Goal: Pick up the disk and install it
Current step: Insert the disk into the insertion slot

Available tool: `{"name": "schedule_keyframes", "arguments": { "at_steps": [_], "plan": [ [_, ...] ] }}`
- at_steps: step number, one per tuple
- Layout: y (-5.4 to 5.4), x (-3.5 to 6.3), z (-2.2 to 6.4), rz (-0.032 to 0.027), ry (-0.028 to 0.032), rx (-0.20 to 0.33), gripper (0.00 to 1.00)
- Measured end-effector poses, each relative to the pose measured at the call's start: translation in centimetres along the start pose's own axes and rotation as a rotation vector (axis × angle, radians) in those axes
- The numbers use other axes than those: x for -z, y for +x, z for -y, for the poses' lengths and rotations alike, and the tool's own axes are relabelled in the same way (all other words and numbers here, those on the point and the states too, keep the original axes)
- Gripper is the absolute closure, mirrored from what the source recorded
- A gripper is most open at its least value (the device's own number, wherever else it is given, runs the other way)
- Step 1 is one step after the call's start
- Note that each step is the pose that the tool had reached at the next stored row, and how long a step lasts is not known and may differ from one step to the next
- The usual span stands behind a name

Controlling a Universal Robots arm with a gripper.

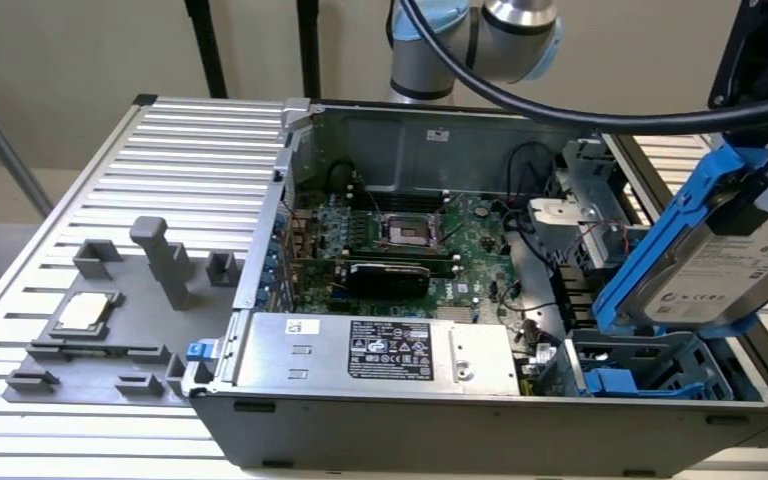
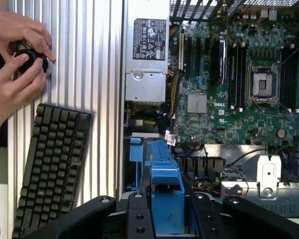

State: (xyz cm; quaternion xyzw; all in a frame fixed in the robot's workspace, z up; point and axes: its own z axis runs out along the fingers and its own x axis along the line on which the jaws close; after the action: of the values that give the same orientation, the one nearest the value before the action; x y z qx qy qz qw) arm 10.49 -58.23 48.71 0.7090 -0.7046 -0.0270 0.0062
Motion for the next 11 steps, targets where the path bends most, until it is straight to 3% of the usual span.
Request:
{"name": "schedule_keyframes", "arguments": {
  "at_steps": [11],
  "plan": [
    [0.1, -1.99, 0.28, -0.0001, 0.0000, 0.001, 0.67]
  ]
}}
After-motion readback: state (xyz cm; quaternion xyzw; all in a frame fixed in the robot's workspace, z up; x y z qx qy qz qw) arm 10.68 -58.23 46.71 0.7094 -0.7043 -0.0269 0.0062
